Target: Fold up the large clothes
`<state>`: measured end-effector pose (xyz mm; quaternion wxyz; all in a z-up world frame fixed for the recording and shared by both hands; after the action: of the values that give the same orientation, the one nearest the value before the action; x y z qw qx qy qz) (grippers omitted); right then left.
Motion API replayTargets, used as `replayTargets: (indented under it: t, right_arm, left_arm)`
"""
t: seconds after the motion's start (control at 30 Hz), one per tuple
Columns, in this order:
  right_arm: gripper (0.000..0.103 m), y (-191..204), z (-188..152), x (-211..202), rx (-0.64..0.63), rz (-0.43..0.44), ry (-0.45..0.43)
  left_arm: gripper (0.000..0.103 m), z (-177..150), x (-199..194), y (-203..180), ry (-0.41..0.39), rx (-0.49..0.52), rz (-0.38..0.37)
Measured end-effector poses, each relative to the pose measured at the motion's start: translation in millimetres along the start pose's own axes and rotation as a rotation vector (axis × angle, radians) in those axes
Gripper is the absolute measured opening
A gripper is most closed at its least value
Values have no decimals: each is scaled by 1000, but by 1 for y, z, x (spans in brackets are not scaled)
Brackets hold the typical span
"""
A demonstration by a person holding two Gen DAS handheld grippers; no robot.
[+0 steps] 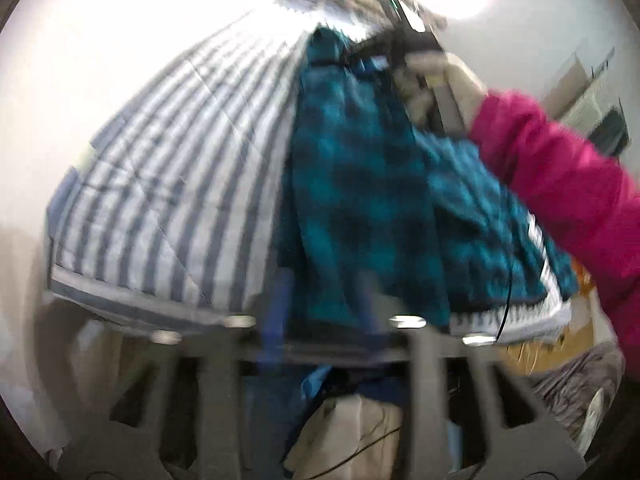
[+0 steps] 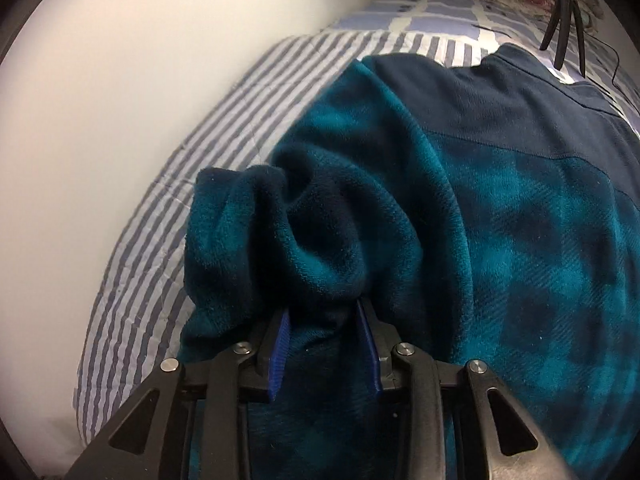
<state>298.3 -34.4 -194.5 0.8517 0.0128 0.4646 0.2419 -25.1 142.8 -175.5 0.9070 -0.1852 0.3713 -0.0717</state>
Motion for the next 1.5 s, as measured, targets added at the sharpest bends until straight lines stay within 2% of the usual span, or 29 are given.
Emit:
replayTargets:
  t: [0.07,0.17,0.23,0.27,0.3,0.37,0.4,0.47,0.63,0.8,0.93,1.07,1.13,1.2,1.23,1.27,1.3,1.37,1.5]
  right_arm:
    - [31,2,3,-9,-9,-8,4]
    - [35,11,10,-33,-27,11,-22]
    - [43,21,12,-50,-32,51,-30]
    - [55,27,12,-57,-40,62,-29]
    - [62,32,12,-59,-48,66,-27]
    - [65,46,10,-64,-71,72,-8]
    - [65,54,8,-63,-79,66,15]
    - [65,61,3,-59,-75,58,48]
    - [66,79,-2,-31,-92,-25,125]
    - [70,96,-8,-3,-136,-116,193]
    - [71,110,-21,14,-216,-196,236]
    - [65,116,-30,18,-251,-227,232]
    - [54,117,-33,14,-269,-233,223]
    - [35,117,-32,12,-266,-228,223]
    - [31,115,-32,8,-260,-218,224]
    - [21,110,-29,9,-252,-210,223]
    - [15,107,-29,5,-234,-191,219]
    - [12,94,-20,-2,-194,-141,206]
    - [9,67,-10,-35,-42,32,130]
  left_arm:
    - [60,6,6,8,-4,-39,3]
    - [60,7,35,18,56,-107,-7]
    - [59,2,49,17,93,-122,-20]
    - [51,-2,53,14,108,-125,-24]
    - [46,-6,57,10,122,-122,-30]
    - [20,-12,64,5,146,-98,-28]
    - [13,-14,65,3,146,-96,-32]
    - [7,-11,60,4,132,-116,-67]
    - [6,1,30,-25,34,-5,-119]
    - [6,0,30,-42,22,57,-121]
    - [5,-3,31,-44,21,53,-116]
    - [5,-1,28,-42,8,71,-116]
    - [5,0,27,-44,5,81,-120]
    - [5,0,24,-46,-1,97,-118]
    - [5,1,23,-48,-5,103,-121]
    - [5,2,21,-50,-9,107,-125]
    - [5,2,21,-53,-12,113,-126]
    - [5,3,17,-61,-20,136,-133]
    - [5,4,10,-79,-35,213,-143]
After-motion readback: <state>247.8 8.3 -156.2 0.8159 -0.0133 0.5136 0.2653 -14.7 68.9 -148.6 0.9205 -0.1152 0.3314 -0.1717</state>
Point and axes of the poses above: each gripper's, at about its wrist camera, not at the fingertips, and x roughly the way its jaws point, y to its left, z to its top, the point moved 2 cm from there along x, roughly the way its jaws point, and after that the axes turned 13 degrees about -y, right-handed, at the moved point
